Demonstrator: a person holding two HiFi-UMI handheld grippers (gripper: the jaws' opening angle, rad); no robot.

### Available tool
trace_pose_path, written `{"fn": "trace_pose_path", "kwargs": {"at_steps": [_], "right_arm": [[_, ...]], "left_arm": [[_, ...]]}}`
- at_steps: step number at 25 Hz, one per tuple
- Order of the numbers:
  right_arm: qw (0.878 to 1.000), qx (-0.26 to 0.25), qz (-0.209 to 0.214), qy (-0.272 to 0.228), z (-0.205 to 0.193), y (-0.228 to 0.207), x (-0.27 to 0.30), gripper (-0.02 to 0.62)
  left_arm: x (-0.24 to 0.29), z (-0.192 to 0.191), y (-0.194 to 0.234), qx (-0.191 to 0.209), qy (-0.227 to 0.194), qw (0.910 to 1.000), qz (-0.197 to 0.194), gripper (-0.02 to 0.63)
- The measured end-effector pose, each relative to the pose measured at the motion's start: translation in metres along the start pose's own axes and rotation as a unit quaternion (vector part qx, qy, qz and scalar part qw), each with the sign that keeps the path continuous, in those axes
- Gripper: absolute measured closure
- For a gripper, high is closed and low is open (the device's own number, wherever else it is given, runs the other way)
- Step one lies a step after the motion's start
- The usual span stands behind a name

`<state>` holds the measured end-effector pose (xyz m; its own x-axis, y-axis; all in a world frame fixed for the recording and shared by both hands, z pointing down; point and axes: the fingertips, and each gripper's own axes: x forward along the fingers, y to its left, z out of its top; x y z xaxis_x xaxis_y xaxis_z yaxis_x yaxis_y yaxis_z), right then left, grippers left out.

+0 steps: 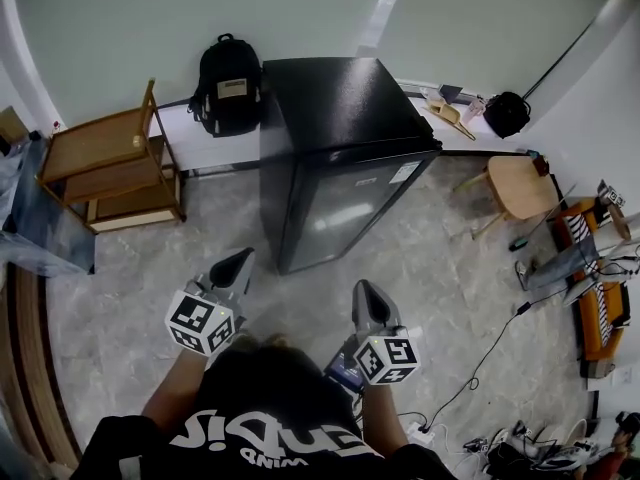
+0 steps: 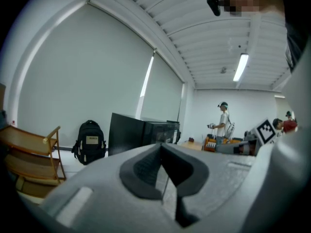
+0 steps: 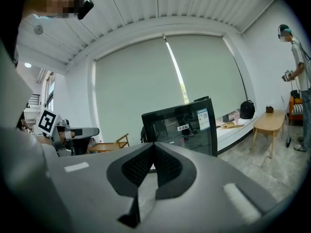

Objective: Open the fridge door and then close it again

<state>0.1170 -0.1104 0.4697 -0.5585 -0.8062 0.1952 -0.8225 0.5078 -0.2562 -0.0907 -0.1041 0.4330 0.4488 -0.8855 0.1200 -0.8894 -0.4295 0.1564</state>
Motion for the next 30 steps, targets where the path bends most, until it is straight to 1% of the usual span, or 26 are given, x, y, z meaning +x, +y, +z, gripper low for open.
{"fn": "trace_pose_path", "kwargs": {"at_steps": [4,9,15,18,19,27,30], "right_arm": [[1.0,0.004,0.011,-0.001,-0.002,0.009,0.008,0.598],[1.0,0.01,-0.003,-0.004,0.011,0.004,0.018,0.598],[1.0,0.012,-0.014,-0.012,0.016,-0.003,0.035,0.598],[1.0,0.013,-0.021,-0.013,0.016,-0.008,0.041,0.598],[1.0,0.013,-0.022,-0.013,0.017,-0.01,0.043,0.598],[1.0,0.009,-0.028,-0.011,0.021,-0.016,0.056,0.598],[0.999,0.009,-0.033,-0.011,0.023,-0.021,0.059,0.598]], "left_arm": [[0.005,0.004,0.002,0.008,-0.002,0.9999,-0.008,0.606],[0.018,0.013,0.01,-0.002,-0.002,0.9998,-0.021,0.604],[0.031,0.013,0.024,-0.017,-0.004,0.9992,-0.037,0.511],[0.041,0.01,0.028,-0.028,-0.004,0.9982,-0.052,0.4],[0.045,0.01,0.03,-0.028,-0.003,0.9981,-0.055,0.39],[0.083,0.009,0.037,-0.012,0.001,0.9969,-0.078,0.386],[0.102,0.006,0.041,-0.006,0.004,0.9967,-0.081,0.369]]}}
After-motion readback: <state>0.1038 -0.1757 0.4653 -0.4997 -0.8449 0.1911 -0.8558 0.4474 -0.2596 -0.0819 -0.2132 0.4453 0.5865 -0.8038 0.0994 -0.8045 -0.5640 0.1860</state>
